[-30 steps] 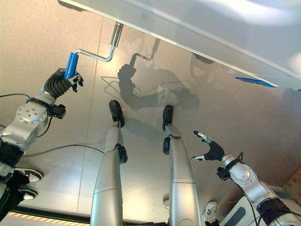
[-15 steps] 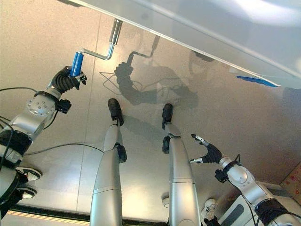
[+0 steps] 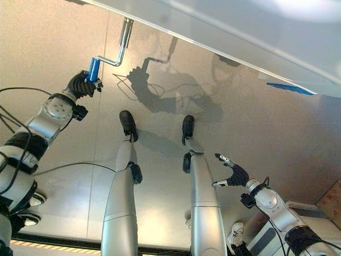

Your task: Raise the hospital bed

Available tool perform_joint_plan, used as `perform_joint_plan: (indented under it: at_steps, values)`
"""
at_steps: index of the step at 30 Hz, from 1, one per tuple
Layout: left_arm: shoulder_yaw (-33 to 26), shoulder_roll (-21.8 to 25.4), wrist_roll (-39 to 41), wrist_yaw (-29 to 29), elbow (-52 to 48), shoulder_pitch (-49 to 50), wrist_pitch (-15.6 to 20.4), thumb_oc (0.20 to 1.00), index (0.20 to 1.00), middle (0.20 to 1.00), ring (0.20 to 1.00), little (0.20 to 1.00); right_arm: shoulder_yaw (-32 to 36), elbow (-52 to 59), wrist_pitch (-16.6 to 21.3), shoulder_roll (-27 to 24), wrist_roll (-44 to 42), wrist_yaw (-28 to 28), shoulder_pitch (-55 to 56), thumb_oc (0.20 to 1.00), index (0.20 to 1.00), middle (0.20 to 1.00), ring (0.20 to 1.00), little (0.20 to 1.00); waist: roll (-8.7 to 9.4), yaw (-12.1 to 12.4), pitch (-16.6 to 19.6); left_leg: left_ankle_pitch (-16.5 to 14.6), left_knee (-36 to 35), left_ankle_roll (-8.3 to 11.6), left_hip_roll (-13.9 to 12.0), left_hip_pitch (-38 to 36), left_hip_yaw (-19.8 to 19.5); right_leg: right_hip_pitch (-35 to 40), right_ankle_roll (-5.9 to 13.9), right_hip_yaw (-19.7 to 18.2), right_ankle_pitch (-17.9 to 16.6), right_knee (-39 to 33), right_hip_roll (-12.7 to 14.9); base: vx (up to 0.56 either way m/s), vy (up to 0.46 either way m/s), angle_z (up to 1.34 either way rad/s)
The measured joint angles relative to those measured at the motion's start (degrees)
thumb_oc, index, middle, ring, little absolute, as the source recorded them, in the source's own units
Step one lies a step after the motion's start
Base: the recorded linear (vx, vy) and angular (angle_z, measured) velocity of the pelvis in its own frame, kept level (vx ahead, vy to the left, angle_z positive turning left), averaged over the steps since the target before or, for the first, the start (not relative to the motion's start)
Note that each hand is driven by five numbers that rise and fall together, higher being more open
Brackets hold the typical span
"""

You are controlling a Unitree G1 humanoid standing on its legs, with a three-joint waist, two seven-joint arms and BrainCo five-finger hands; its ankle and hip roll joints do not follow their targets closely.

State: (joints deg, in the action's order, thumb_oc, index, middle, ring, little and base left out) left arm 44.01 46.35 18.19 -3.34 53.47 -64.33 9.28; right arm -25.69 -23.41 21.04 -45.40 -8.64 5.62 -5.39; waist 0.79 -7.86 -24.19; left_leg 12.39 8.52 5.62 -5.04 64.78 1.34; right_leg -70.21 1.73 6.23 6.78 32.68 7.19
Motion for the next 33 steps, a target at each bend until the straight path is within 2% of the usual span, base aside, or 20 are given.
perform_joint_plan:
  at_steps: [4,13,33]
  values:
    - [1.83,-0.59,-1.69,0.01,2.54,-1.72,-0.75,0.2,0.2,0.2,0.2,0.2,-0.07,-0.24,0.0,0.58,-0.15,0.05,-0.27,1.0,1.0,1.0,1.0,1.0,0.02,-0.79,-0.01,0.01,0.3,-0.02,0.04,-0.07,0.07,-0.02,-0.01,-0.32,-0.01,0.37,0.03,0.0,0.0,0.0]
    - [2.54,-1.99,-3.9,0.01,5.13,-3.35,-1.22,0.2,0.2,0.2,0.2,0.2,-0.07,-1.74,0.03,1.26,-1.3,0.24,-0.47,1.0,1.0,1.0,1.0,1.0,0.02,-0.63,0.0,0.01,0.75,-0.02,0.07,-0.05,0.3,-0.4,-0.11,-0.76,-0.08,1.07,-0.01,0.0,0.0,0.0]
    - [3.26,-9.85,-4.16,-0.77,6.84,-4.43,-3.42,0.2,0.2,0.2,0.2,0.2,-1.56,-2.3,0.02,1.12,-2.26,0.18,-2.46,1.0,1.0,1.0,1.0,1.0,0.03,-0.57,0.0,0.07,0.77,-0.11,0.23,0.99,1.06,-1.91,-0.1,-1.22,-0.08,1.49,0.11,0.0,0.0,0.0]
